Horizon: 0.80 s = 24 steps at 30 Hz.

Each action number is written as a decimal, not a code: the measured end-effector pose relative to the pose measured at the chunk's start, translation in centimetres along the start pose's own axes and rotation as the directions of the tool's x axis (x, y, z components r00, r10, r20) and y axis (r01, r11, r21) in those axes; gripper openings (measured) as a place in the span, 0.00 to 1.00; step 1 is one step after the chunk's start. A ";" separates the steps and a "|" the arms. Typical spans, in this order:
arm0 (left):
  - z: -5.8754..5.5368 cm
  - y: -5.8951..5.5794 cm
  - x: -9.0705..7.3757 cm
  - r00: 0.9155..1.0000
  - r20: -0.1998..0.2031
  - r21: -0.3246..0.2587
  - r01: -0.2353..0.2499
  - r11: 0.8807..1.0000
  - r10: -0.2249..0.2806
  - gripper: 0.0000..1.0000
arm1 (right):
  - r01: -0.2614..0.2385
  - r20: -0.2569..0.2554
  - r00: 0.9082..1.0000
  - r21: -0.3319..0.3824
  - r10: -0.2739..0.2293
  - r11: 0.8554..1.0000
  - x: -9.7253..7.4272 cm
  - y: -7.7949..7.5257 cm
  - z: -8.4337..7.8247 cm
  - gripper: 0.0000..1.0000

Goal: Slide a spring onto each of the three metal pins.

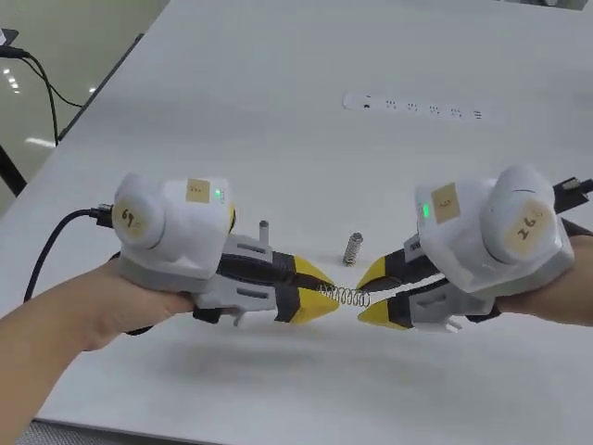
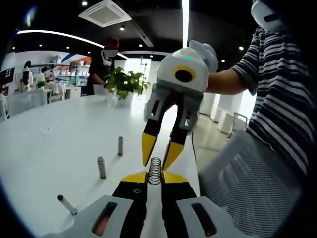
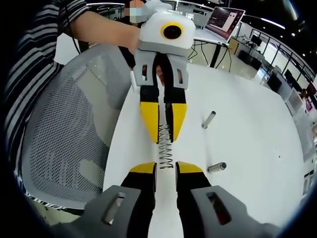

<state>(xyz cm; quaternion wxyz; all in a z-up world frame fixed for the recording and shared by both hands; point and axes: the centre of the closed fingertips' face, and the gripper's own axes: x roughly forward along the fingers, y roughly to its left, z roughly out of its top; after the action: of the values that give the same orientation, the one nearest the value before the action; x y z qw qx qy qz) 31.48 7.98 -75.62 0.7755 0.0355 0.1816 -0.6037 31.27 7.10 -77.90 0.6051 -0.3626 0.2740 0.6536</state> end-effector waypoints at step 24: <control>-0.6 0.1 -0.4 0.999 -0.033 0.001 -0.005 1.000 0.005 0.03 | 0.019 0.050 0.999 -0.126 -0.013 0.992 -1.2 0.0 1.5 0.07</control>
<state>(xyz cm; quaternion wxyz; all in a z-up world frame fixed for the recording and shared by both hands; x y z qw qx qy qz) 31.35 8.54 -76.10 0.7739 0.0464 0.1939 -0.6011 31.08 7.61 -76.04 0.5928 -0.3860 0.2142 0.6735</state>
